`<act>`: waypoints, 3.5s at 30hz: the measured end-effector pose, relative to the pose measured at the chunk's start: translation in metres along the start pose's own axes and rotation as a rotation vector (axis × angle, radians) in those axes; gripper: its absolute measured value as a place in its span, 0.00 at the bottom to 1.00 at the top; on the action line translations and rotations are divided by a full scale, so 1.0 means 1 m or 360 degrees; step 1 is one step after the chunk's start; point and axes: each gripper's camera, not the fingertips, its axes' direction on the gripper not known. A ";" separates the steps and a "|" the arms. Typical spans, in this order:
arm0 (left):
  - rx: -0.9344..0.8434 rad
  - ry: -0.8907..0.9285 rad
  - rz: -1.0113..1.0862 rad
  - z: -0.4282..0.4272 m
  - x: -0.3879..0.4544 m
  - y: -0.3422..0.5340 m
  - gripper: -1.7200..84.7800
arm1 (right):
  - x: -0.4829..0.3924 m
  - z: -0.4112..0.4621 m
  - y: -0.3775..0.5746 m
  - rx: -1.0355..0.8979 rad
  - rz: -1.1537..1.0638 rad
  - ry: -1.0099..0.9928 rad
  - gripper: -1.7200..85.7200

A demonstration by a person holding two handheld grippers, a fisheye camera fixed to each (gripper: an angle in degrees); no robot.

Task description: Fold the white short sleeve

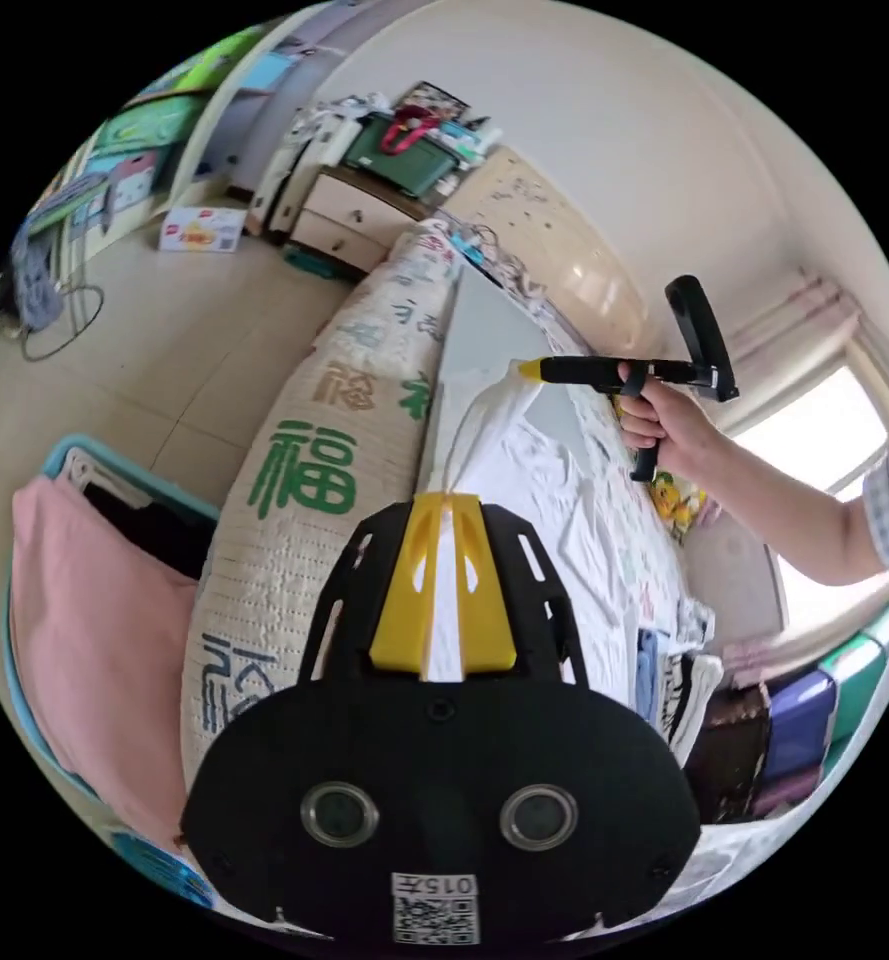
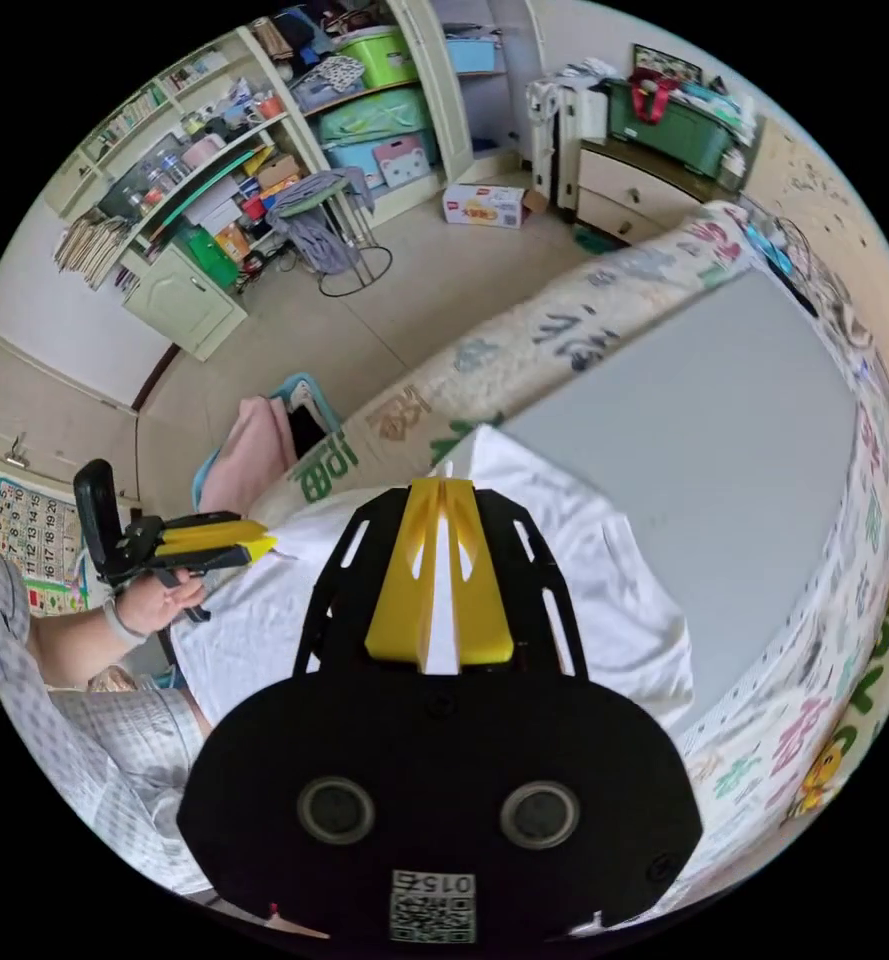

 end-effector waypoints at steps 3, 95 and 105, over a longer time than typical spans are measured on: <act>-0.0159 -0.0015 0.0193 0.026 0.042 0.008 0.05 | 0.023 0.018 0.070 -0.0111 0.0203 0.0048 0.05; -0.1865 -0.0575 0.1224 0.414 0.423 -0.187 0.03 | 0.087 0.124 -0.040 -0.1001 0.0200 -0.0019 0.01; -0.1957 -0.0817 0.1397 0.406 0.401 -0.146 0.03 | 0.102 0.119 -0.014 -0.0902 0.0184 -0.0030 0.01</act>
